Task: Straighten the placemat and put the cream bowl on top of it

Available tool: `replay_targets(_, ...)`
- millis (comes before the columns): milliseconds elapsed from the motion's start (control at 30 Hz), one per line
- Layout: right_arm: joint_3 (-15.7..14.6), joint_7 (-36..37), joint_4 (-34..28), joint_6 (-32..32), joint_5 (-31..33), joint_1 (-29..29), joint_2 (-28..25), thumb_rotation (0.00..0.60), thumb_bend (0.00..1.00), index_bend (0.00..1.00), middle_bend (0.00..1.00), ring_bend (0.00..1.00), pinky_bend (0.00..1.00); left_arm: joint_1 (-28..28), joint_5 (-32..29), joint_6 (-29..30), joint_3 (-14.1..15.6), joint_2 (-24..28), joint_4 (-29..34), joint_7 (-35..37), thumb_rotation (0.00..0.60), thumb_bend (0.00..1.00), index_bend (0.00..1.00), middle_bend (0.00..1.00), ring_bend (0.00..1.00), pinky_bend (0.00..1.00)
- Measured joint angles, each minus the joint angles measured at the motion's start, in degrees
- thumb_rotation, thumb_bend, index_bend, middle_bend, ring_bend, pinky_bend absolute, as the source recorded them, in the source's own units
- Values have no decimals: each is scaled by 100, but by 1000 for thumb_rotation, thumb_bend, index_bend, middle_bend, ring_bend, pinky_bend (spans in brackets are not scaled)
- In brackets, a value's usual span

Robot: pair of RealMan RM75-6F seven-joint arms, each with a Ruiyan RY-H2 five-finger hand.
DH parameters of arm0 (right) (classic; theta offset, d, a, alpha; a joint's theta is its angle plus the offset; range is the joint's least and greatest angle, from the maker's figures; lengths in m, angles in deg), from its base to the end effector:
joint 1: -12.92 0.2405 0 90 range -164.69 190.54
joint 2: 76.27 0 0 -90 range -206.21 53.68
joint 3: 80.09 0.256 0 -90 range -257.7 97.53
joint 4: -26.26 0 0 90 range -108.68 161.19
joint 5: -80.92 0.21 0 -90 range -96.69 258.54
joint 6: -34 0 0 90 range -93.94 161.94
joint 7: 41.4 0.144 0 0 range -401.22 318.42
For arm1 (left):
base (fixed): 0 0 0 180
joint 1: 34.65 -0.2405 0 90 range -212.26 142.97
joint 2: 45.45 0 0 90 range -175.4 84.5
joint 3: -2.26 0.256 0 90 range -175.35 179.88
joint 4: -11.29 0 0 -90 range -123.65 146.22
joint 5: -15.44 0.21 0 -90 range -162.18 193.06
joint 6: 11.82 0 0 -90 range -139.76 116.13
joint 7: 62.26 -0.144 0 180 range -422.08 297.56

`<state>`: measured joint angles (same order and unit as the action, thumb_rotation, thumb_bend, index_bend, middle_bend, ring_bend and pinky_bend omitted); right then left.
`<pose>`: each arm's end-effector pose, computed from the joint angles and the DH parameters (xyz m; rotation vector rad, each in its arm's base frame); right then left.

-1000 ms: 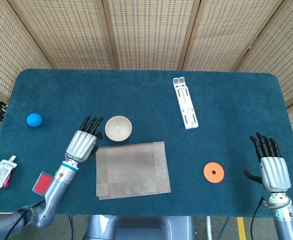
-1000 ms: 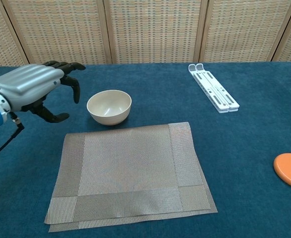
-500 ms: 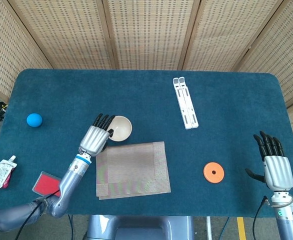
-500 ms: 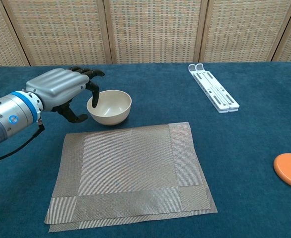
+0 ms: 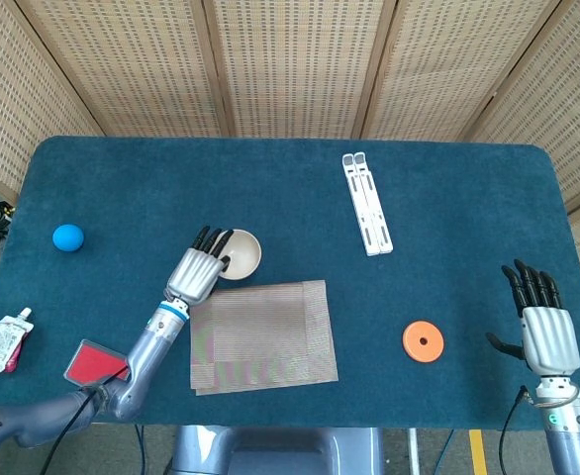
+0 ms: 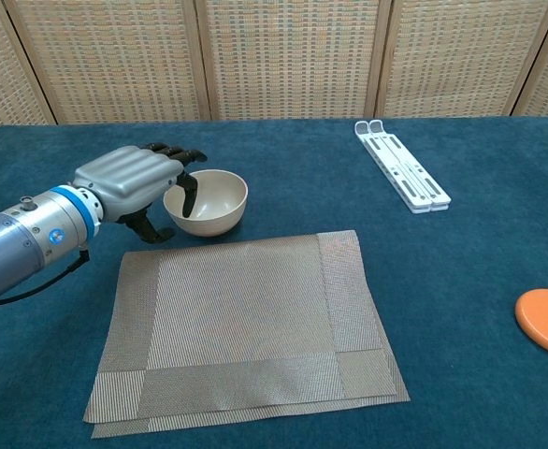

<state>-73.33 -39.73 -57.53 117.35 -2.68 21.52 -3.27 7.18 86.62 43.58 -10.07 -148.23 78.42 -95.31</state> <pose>-0.3145 -0.2169 0.1308 1.3373 -0.8905 0.9859 -0.1478 0.3522 -0.0676 -1.9100 -0.5981 -0.7856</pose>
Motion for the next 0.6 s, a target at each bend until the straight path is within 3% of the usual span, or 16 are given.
replay_targets(367,19,45,21,-10,31,5,0,600,124,0,0,0,0,204,144,-16,111,-508,-819,484,600,547,688,0,0,0)
replay_targets(600,17,62,-6,38,-4,-7,-19,600,123,0,0,0,0,171,262,150,182,-497,-885,670,600,558,708,0,0,0)
